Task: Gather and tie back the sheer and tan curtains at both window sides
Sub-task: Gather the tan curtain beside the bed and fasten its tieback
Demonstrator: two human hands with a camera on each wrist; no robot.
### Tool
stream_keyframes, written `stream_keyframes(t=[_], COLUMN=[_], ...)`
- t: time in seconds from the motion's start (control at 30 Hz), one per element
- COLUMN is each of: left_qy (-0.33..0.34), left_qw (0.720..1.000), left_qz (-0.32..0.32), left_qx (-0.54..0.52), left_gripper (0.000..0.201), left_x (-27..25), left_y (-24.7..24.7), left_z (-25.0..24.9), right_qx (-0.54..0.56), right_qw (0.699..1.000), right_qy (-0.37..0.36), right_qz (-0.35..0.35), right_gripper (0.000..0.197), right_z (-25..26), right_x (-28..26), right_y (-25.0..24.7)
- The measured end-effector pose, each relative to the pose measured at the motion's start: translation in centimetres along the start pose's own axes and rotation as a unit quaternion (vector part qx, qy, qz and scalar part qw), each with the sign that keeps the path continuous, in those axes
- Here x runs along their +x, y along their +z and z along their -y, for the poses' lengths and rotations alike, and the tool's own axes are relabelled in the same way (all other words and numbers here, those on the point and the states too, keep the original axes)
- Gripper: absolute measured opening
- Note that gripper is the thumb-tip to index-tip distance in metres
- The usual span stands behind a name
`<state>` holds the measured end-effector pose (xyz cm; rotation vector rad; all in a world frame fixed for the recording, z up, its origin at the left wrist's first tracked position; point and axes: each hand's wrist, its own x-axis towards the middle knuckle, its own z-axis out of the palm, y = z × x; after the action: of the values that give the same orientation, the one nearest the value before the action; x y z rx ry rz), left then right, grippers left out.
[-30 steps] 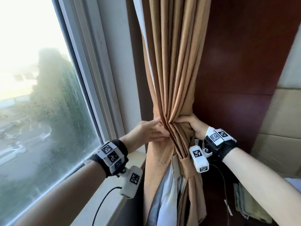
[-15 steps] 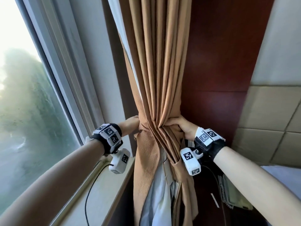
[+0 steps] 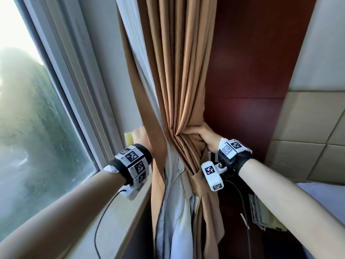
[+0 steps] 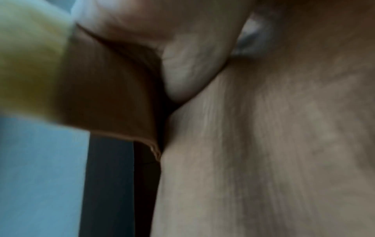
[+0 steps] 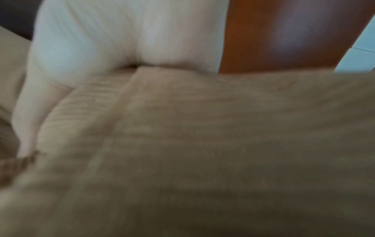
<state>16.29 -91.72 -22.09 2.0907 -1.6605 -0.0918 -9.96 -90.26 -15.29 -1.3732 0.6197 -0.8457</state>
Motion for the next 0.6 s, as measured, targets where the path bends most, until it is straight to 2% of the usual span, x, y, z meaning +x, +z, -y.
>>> stream_keyframes(t=[0.07, 0.1, 0.13, 0.2, 0.27, 0.37, 0.47, 0.6], left_qy=[-0.007, -0.019, -0.004, -0.016, -0.011, 0.051, 0.113, 0.156], left_qw=[0.996, 0.994, 0.995, 0.997, 0.999, 0.994, 0.985, 0.969], left_qz=[-0.008, -0.008, -0.012, 0.005, -0.012, -0.099, -0.126, -0.158], left_qx=[0.088, 0.111, 0.104, 0.072, 0.041, -0.005, -0.032, -0.103], left_gripper=[0.009, 0.008, 0.010, 0.015, 0.017, 0.023, 0.025, 0.044], left_x=[-8.1, -9.9, -11.6, -13.3, -14.6, -17.2, -19.7, -21.3], left_y=[-7.1, -8.6, -10.0, -10.8, -11.1, -10.4, -8.5, -7.3], left_z=[-6.9, -7.9, -8.6, -8.1, -7.4, -7.3, -8.2, -9.4], right_qx=[-0.020, -0.016, -0.019, -0.018, -0.014, -0.009, -0.009, 0.005], right_qw=[1.000, 1.000, 0.999, 0.999, 0.999, 0.999, 0.999, 0.999], right_qy=[0.003, -0.002, -0.006, -0.012, -0.007, -0.012, -0.022, -0.031], right_qz=[-0.014, -0.020, -0.029, -0.027, -0.028, -0.030, -0.043, -0.039], right_gripper=[0.050, 0.044, 0.039, 0.035, 0.037, 0.032, 0.034, 0.037], right_z=[0.1, -0.2, 0.1, -0.1, -0.2, -0.5, -1.0, -1.4], right_x=[0.1, 0.5, 0.4, 0.7, 0.9, 1.0, 0.9, 0.5], right_y=[0.5, 0.4, 0.9, 1.3, 1.7, 2.4, 3.0, 3.0])
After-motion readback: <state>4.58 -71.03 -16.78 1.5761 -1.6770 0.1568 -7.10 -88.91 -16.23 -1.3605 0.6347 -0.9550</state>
